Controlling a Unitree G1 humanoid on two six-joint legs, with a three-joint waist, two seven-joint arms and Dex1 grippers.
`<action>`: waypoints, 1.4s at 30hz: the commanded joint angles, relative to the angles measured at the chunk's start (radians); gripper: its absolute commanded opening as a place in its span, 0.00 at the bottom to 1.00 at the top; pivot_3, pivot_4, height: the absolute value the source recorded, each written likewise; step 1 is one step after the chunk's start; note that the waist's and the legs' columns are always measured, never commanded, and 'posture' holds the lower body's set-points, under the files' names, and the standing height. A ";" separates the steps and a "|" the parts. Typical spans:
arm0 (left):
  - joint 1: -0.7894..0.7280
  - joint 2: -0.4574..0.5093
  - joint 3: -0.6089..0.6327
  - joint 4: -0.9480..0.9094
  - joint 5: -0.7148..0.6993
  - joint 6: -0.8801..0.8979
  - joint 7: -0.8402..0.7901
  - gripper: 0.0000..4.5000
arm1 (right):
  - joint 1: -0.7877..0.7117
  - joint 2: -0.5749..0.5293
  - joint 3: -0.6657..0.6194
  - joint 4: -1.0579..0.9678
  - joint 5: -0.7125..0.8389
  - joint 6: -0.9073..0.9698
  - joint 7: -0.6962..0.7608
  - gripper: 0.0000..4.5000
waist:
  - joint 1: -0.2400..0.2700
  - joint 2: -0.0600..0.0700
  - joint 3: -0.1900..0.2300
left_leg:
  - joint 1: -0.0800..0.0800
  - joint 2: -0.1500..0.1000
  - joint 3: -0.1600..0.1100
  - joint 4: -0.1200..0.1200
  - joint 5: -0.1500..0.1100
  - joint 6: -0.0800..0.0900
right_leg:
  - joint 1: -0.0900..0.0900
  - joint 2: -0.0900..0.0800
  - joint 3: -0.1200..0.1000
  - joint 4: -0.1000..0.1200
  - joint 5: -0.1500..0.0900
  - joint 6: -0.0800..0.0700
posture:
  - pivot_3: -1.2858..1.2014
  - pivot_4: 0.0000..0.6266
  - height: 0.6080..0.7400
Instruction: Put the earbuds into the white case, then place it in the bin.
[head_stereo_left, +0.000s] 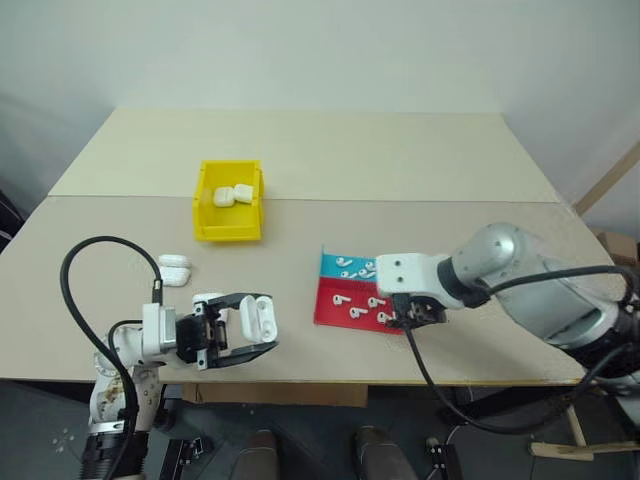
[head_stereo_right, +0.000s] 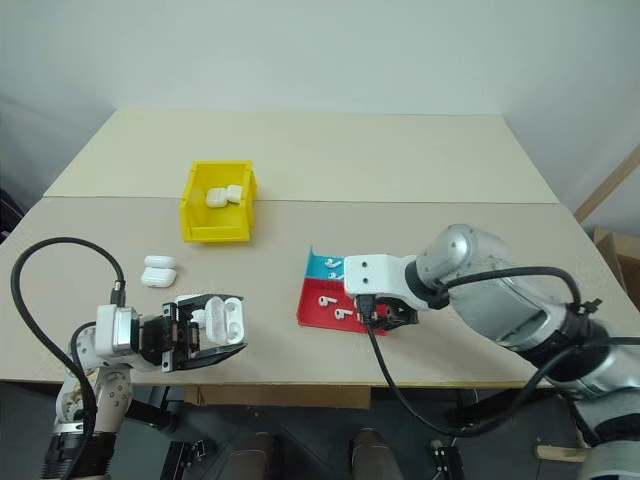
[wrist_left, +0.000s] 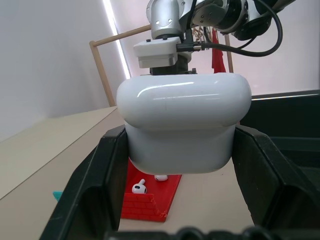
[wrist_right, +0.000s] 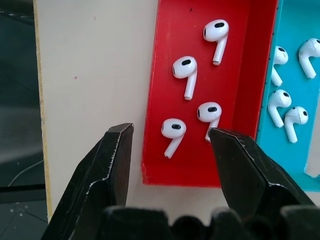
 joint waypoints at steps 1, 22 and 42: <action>0.007 0.008 -0.015 -0.044 -0.029 -0.023 0.003 0.62 | -0.033 0.024 0.011 0.025 -0.030 0.023 -0.001 0.64 | 0.000 0.000 0.000 | 0.000 0.000 0.000 0.000 0.000 0.000 | 0.000 0.000 0.000 0.000 0.000 0.000 | 0.52 0.24 1.00; 0.020 0.050 -0.058 -0.118 -0.019 0.010 0.121 0.62 | -0.014 0.091 0.068 0.096 -0.062 0.111 -0.040 0.52 | 0.000 0.000 0.000 | 0.000 0.000 -0.001 0.000 0.000 0.000 | 0.000 0.000 -0.001 0.000 0.000 0.000 | 0.52 0.24 1.00; 0.031 0.065 -0.073 -0.089 -0.002 -0.017 0.129 0.62 | -0.026 0.117 0.098 0.149 -0.095 0.104 -0.063 0.52 | -0.001 0.000 0.000 | 0.000 0.000 -0.001 0.000 0.000 0.000 | 0.000 0.000 -0.001 0.000 0.000 0.000 | 0.52 0.24 1.00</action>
